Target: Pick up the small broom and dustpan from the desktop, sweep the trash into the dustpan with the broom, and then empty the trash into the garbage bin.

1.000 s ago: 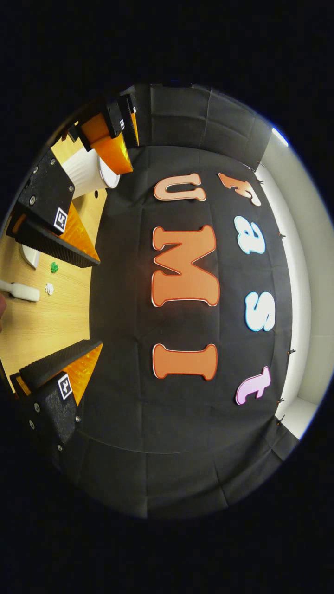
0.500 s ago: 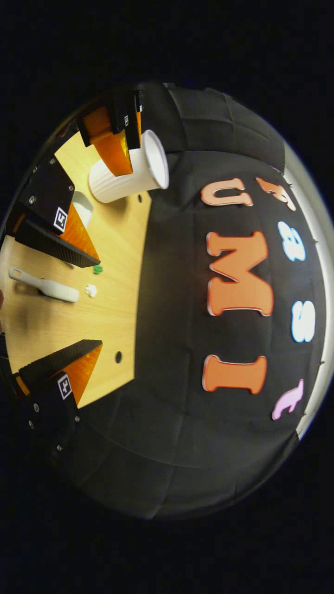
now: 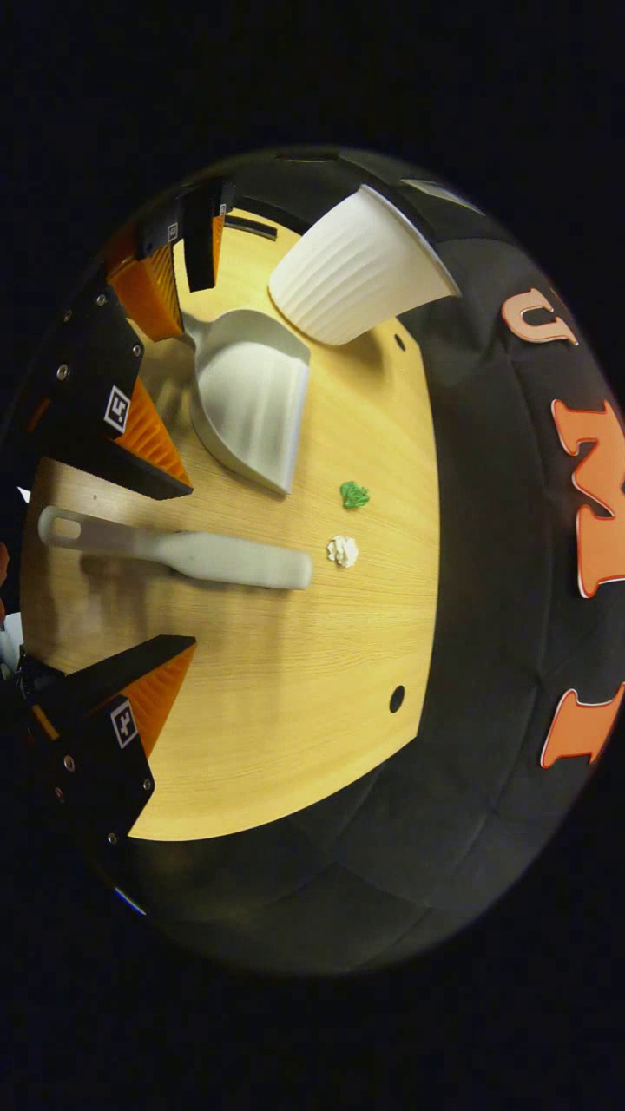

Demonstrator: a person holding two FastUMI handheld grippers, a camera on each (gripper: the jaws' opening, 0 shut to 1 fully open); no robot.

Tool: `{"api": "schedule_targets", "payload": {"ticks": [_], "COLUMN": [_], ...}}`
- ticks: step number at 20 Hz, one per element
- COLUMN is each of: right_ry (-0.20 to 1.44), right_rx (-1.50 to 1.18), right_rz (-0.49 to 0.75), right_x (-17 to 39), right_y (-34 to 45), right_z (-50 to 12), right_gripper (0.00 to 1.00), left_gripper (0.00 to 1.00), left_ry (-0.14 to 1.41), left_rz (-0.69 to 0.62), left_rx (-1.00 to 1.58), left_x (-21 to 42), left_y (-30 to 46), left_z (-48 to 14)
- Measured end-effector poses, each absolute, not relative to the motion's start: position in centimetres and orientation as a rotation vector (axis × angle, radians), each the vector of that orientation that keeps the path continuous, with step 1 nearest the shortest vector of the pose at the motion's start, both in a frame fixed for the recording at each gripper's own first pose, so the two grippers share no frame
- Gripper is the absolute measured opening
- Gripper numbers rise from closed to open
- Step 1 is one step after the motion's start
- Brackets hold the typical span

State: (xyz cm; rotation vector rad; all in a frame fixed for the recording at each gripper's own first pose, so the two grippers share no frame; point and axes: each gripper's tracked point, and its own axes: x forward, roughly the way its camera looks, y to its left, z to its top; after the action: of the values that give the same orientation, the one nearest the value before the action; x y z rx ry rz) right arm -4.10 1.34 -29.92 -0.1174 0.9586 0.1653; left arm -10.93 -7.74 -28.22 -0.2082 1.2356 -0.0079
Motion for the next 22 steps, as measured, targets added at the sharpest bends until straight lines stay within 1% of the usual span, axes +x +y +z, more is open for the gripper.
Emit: {"api": "schedule_targets", "payload": {"ticks": [1, 7, 11, 12, 13, 14, 15, 16, 17, 18, 19, 20, 21, 22], "right_ry": [0.986, 1.094, 1.148, 1.158, 1.163, 1.167, 1.174, 1.189, 1.203, 1.209, 1.209, 1.211, 1.218, 1.225], "right_rx": [-0.121, -0.167, -0.207, -0.219, -0.234, -0.244, -0.244, -0.237, -0.235, -0.241, -0.244, -0.248, -0.245, -0.243], "right_rz": [0.162, 0.123, 0.099, 0.097, 0.092, 0.091, 0.089, 0.088, 0.085, 0.079, 0.087, 0.094, 0.111, 0.13], "right_x": [-4.0, -2.8, -1.1, -0.9, -0.4, -0.1, 0.1, 0.1, 0.1, 0.2, 0.4, 0.6, 0.8, 1.1], "right_y": [1.6, 1.7, 1.6, 1.5, 1.4, 1.4, 1.4, 1.6, 1.6, 1.5, 1.7, 1.7, 1.9, 1.9], "right_z": [-30.6, -33.3, -35.5, -35.5, -35.7, -35.8, -36.0, -36.5, -36.9, -37.0, -37.2, -37.1, -37.1, -37.1], "right_gripper": [0.95, 0.95, 0.95, 0.93, 0.9, 0.83, 0.79, 0.62, 0.65, 0.55, 0.49, 0.46, 0.45, 0.42], "left_gripper": [0.96, 0.97, 0.93, 0.91, 0.86, 0.83, 0.77, 0.74, 0.58, 0.48, 0.41, 0.4, 0.36, 0.35], "left_ry": [1.277, 1.465, 1.541, 1.56, 1.571, 1.584, 1.594, 1.604, 1.625, 1.625, 1.623, 1.622, 1.623, 1.615], "left_rz": [-0.011, -0.026, -0.064, -0.067, -0.074, -0.079, -0.079, -0.09, -0.085, -0.1, -0.111, -0.13, -0.169, -0.194], "left_rx": [-0.222, -0.269, -0.241, -0.23, -0.223, -0.211, -0.198, -0.201, -0.183, -0.16, -0.142, -0.129, -0.103, -0.072], "left_x": [-11.2, -11.7, -10.4, -10.4, -10.2, -10.4, -10.2, -10.5, -10.7, -10.4, -10.3, -10.3, -10.2, -10.0], "left_y": [-7.5, -4.7, -3.8, -3.9, -3.7, -3.8, -3.5, -3.7, -3.4, -3.4, -3.2, -3.3, -3.2, -2.8], "left_z": [-28.1, -27.7, -28.2, -28.6, -28.8, -29.1, -28.9, -29.1, -29.0, -29.0, -29.0, -29.0, -28.9, -29.0]}}
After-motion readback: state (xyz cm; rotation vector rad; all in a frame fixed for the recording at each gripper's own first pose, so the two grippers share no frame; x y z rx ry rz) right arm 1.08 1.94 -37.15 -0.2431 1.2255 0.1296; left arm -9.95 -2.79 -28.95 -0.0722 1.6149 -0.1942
